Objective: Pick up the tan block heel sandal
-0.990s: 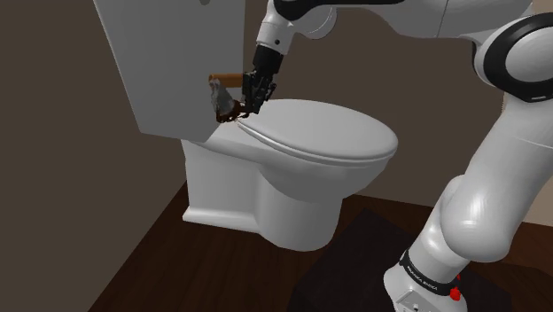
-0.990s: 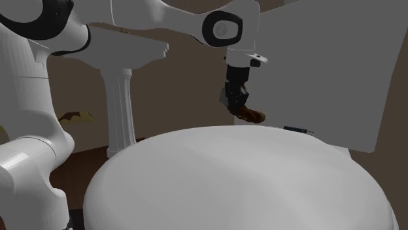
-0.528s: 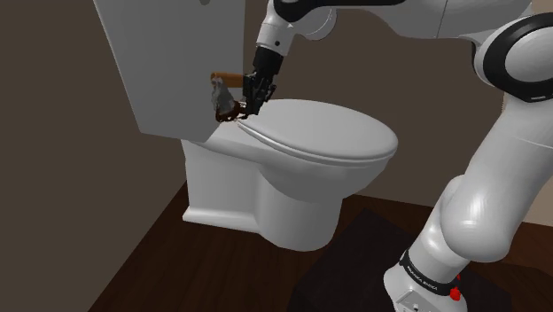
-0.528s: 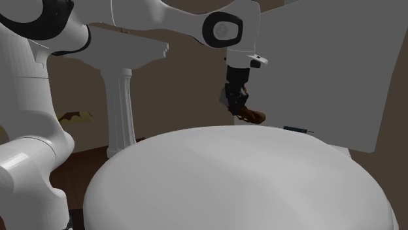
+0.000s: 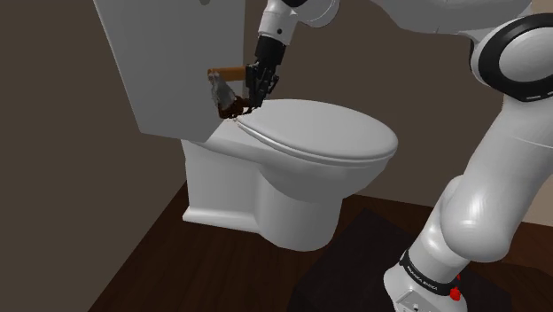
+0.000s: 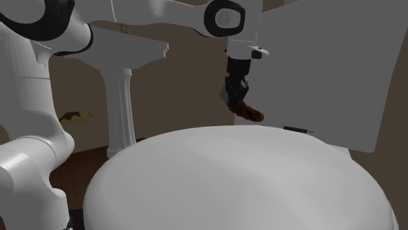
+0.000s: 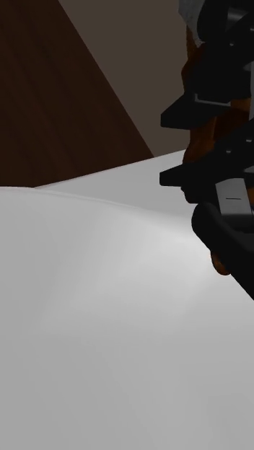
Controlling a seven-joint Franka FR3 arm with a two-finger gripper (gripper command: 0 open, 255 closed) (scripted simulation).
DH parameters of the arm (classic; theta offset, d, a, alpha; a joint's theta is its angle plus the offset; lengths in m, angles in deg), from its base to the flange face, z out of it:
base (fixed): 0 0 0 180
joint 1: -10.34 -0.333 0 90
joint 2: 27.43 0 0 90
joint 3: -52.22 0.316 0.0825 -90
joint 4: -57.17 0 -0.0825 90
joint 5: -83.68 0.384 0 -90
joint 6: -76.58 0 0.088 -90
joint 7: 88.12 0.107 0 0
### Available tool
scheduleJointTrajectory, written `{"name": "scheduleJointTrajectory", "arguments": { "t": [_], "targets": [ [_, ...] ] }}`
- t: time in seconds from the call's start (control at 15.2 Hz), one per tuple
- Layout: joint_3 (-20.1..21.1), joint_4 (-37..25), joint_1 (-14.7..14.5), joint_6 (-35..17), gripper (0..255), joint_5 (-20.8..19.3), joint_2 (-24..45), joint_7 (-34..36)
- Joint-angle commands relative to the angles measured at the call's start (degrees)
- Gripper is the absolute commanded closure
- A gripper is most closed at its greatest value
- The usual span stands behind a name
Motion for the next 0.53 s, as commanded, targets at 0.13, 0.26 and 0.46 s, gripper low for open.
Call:
{"name": "scheduleJointTrajectory", "arguments": {
  "t": [0.13, 0.26, 0.46],
  "targets": [
    [0.16, -4.3, -0.19, 1.81, 255, 0.5, 0.42, 0.94],
    [0.15, -6.39, -0.14, 3.39, 255, 0.44, 0.86, 1.4],
    [0.19, -9.72, -0.03, 5.83, 255, 0.37, 1.65, 2.12]
  ]
}}
